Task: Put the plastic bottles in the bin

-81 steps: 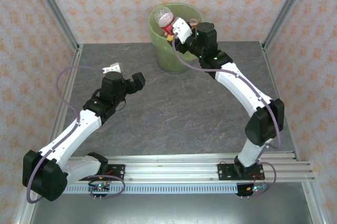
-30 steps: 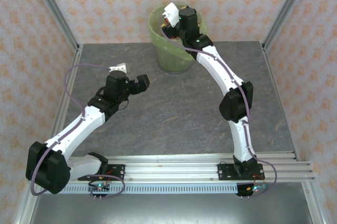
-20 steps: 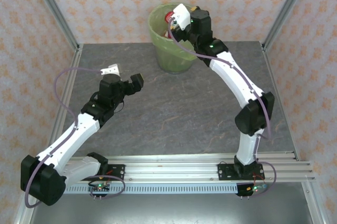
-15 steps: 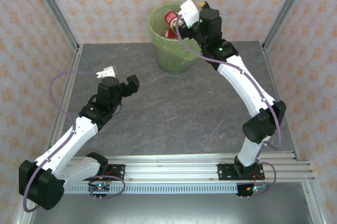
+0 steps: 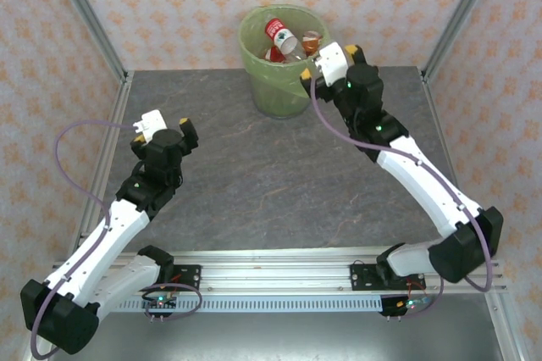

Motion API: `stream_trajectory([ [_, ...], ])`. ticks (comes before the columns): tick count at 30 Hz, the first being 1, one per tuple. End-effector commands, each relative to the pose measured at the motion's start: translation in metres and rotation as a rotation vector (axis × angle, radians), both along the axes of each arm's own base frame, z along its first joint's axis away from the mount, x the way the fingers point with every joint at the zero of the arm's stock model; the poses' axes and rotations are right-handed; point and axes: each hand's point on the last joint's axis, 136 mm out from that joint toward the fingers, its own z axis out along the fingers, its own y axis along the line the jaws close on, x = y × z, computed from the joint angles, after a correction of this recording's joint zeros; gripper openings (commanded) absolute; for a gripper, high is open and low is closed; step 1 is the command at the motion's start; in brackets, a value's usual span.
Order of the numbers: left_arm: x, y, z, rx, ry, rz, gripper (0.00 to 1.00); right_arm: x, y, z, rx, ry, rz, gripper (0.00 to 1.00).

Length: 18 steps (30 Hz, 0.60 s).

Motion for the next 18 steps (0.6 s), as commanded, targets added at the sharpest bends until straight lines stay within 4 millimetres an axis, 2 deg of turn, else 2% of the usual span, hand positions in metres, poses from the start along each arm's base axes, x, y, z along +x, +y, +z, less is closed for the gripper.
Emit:
stream_trajectory([
  [1,-0.011,0.034,-0.003,0.098,0.033,0.151,1.00,-0.014,-0.019,0.003,0.092,-0.055,-0.056,0.99],
  [4,-0.011,0.050,-0.013,0.076,0.018,0.201,1.00,-0.020,-0.032,-0.027,0.097,-0.017,-0.094,0.99],
  [7,-0.009,0.067,-0.030,0.075,0.036,0.250,1.00,-0.028,-0.055,-0.046,0.140,-0.009,-0.169,0.99],
  [10,-0.004,0.075,-0.049,0.084,0.053,0.250,1.00,-0.032,-0.081,-0.072,0.193,0.013,-0.268,0.99],
  [18,0.008,0.082,-0.108,0.092,0.126,0.218,1.00,-0.037,-0.151,-0.174,0.342,0.170,-0.523,0.99],
])
